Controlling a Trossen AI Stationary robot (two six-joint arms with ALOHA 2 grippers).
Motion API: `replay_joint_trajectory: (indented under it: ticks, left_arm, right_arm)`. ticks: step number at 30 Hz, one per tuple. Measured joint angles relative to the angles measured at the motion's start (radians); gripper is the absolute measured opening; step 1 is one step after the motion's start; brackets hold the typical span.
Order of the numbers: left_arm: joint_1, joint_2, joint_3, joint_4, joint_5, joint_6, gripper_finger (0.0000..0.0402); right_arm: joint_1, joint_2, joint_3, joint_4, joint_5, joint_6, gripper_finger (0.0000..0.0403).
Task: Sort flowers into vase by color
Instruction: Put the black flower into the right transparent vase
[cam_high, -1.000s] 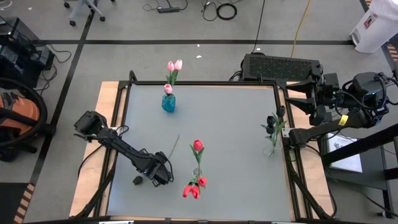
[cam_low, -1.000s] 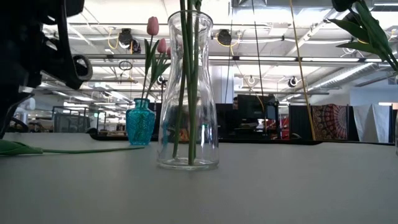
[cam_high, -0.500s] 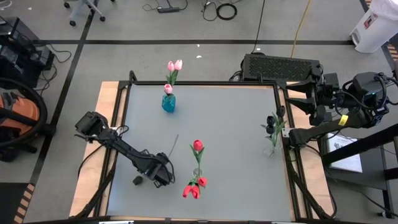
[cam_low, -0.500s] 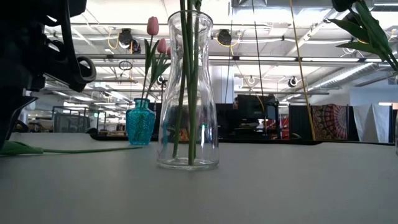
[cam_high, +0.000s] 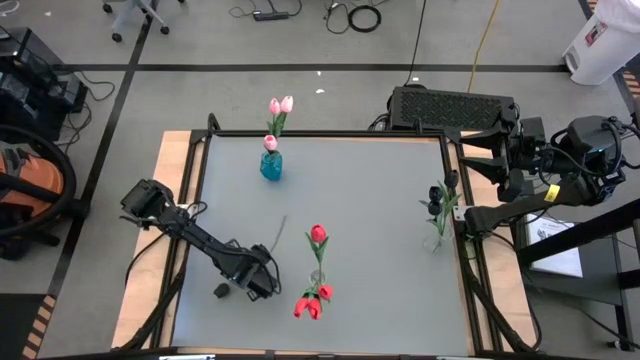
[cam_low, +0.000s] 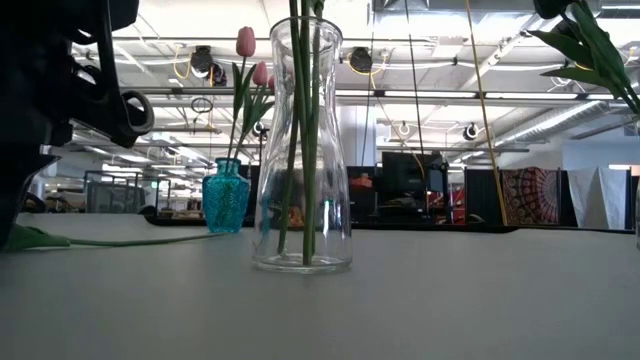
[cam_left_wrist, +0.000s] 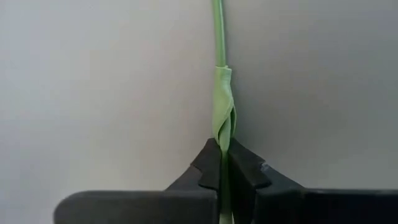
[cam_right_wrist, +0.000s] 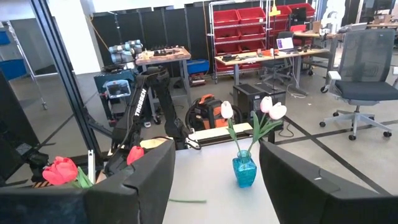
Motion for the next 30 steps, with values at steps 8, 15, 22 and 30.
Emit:
replay_joint_trajectory:
  ticks: [8, 15, 22, 30]
  left_arm:
    - [0.0, -0.055, -0.001, -0.047, 0.014, -0.001, 0.0006]
    - [0.0, -0.178, 0.0, -0.074, 0.014, -0.008, 0.0005]
    - [0.0, -0.323, 0.033, -0.12, 0.005, 0.002, 0.0005]
    - [0.0, -0.465, 0.133, -0.119, -0.015, 0.109, 0.0004]
  right_arm:
    - [0.0, 0.0, 0.0, 0.0, 0.0, 0.0, 0.0226]
    - [0.0, 0.0, 0.0, 0.001, 0.0, 0.0, 0.0226]
    - [0.0, 0.0, 0.0, 0.002, 0.0, 0.0, 0.0226]
    - [0.0, 0.0, 0.0, 0.017, 0.0, 0.0, 0.0226]
